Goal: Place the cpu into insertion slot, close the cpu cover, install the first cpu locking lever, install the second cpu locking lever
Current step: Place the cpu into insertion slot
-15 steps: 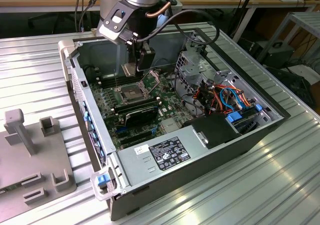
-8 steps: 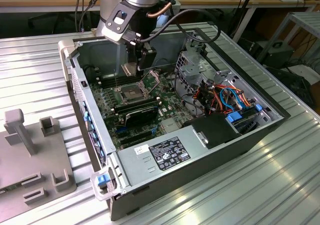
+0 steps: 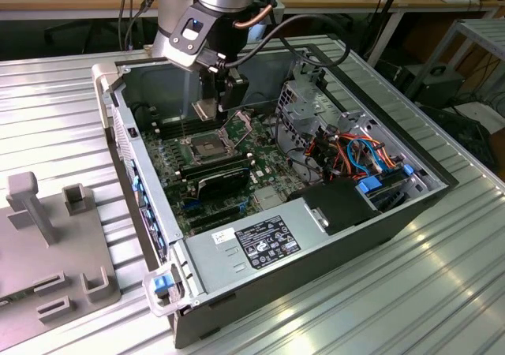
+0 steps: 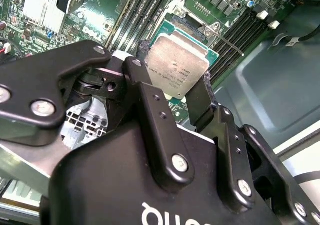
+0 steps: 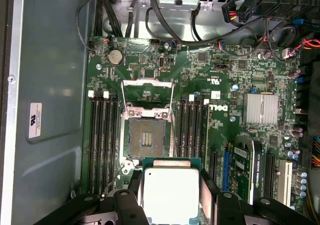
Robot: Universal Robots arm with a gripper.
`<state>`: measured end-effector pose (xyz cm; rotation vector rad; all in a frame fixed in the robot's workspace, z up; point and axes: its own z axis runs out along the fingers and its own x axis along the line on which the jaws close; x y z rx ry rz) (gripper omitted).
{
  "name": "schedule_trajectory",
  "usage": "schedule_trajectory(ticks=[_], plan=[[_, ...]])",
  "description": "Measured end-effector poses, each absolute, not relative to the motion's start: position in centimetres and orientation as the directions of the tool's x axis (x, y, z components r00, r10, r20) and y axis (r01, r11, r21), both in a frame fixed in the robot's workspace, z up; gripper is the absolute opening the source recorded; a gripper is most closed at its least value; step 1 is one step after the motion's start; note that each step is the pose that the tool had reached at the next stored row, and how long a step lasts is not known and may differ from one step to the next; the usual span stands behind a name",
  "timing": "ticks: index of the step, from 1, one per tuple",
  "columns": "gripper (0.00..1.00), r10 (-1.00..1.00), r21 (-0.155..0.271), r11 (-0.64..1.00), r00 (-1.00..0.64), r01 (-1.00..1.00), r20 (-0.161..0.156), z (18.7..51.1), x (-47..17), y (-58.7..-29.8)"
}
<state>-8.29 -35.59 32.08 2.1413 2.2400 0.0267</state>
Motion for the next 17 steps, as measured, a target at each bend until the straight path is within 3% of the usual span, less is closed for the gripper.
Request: schedule_trajectory(ticks=[17], plan=[[0.55,0.999,0.042,0.045,-0.045,0.998,-0.019,31.34,-8.29,-35.60]])
